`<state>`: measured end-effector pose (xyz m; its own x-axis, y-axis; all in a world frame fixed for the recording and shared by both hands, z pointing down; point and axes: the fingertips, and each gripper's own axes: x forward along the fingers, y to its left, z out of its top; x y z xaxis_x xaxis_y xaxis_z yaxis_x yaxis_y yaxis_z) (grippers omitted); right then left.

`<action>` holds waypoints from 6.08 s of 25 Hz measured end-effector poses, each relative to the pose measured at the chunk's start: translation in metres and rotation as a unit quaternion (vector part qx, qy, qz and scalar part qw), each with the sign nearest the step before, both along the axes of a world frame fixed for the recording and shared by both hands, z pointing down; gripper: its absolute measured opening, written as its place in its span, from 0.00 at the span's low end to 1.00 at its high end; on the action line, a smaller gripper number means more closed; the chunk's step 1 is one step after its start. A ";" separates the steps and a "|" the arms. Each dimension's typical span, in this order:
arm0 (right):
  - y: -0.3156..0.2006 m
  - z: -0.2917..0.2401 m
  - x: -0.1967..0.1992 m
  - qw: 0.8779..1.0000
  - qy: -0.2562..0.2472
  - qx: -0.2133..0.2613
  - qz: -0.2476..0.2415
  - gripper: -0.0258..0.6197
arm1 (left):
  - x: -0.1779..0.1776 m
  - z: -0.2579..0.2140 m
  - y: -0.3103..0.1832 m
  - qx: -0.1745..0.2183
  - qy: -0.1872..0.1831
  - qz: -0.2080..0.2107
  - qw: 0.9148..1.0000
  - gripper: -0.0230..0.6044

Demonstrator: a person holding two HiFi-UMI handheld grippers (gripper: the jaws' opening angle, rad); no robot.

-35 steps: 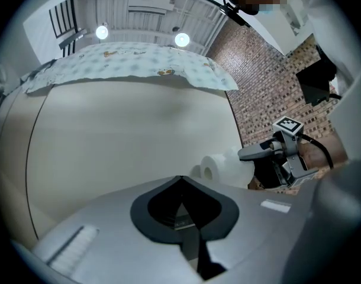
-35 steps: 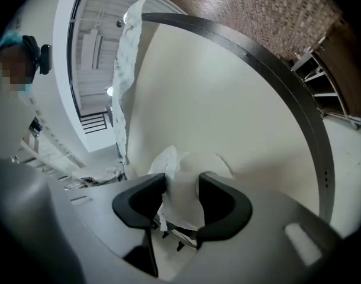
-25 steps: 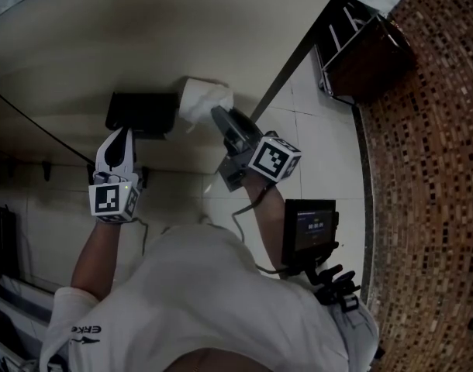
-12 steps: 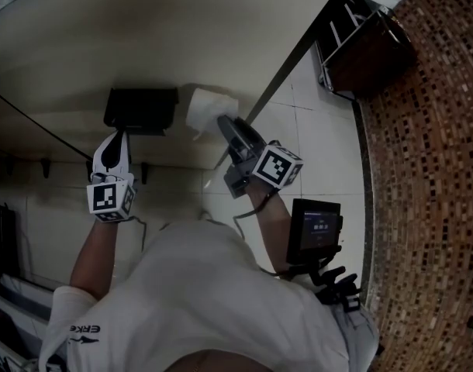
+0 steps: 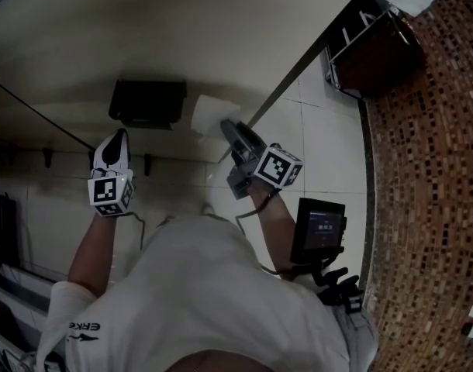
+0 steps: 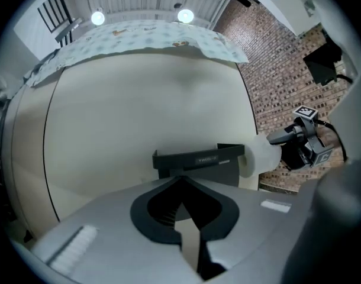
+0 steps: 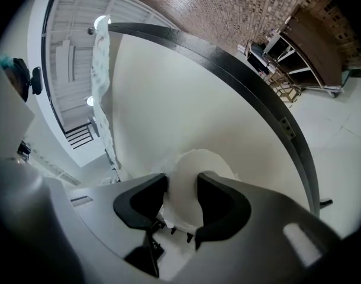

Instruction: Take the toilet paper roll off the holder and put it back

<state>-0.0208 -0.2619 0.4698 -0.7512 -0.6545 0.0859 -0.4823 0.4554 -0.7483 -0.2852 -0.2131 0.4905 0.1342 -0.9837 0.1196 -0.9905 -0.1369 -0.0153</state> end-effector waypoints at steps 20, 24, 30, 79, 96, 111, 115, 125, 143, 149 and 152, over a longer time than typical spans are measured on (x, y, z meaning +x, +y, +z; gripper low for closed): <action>0.012 0.036 -0.015 0.998 -0.009 -0.056 -0.023 0.31 | 0.012 0.050 -0.010 -0.098 -0.084 0.090 0.987 0.23; 0.012 0.040 -0.016 0.998 -0.005 -0.054 -0.028 0.31 | 0.023 0.057 -0.016 -0.109 -0.104 0.127 0.980 0.33; 0.013 0.038 -0.020 0.998 -0.010 -0.052 -0.032 0.31 | 0.032 0.069 -0.020 -0.130 -0.121 0.165 0.970 0.35; 0.027 0.023 -0.058 0.994 -0.024 -0.006 -0.111 0.30 | 0.029 0.032 0.061 -0.207 -0.100 0.238 0.944 0.35; 0.032 0.026 -0.088 0.989 -0.014 0.001 -0.145 0.31 | 0.034 0.029 0.064 -0.212 -0.105 0.239 0.942 0.35; 0.035 0.024 -0.110 0.978 0.030 0.029 -0.203 0.38 | 0.038 0.029 0.067 -0.209 -0.105 0.236 0.943 0.35; 0.037 0.023 -0.111 0.976 0.035 0.035 -0.211 0.43 | 0.037 0.028 0.066 -0.208 -0.104 0.235 0.944 0.35; 0.032 0.023 -0.095 0.976 0.058 0.052 -0.204 0.48 | 0.031 0.030 0.064 -0.210 -0.104 0.235 0.943 0.35; 0.044 0.053 -0.089 0.760 0.460 0.319 -0.331 0.49 | 0.035 0.029 0.068 -0.214 -0.102 0.235 0.943 0.35; 0.034 0.060 -0.093 0.661 0.543 0.365 -0.366 0.50 | 0.034 0.028 0.064 -0.215 -0.103 0.236 0.942 0.35; 0.036 0.063 -0.096 0.637 0.556 0.374 -0.381 0.50 | 0.034 0.027 0.065 -0.215 -0.104 0.236 0.942 0.35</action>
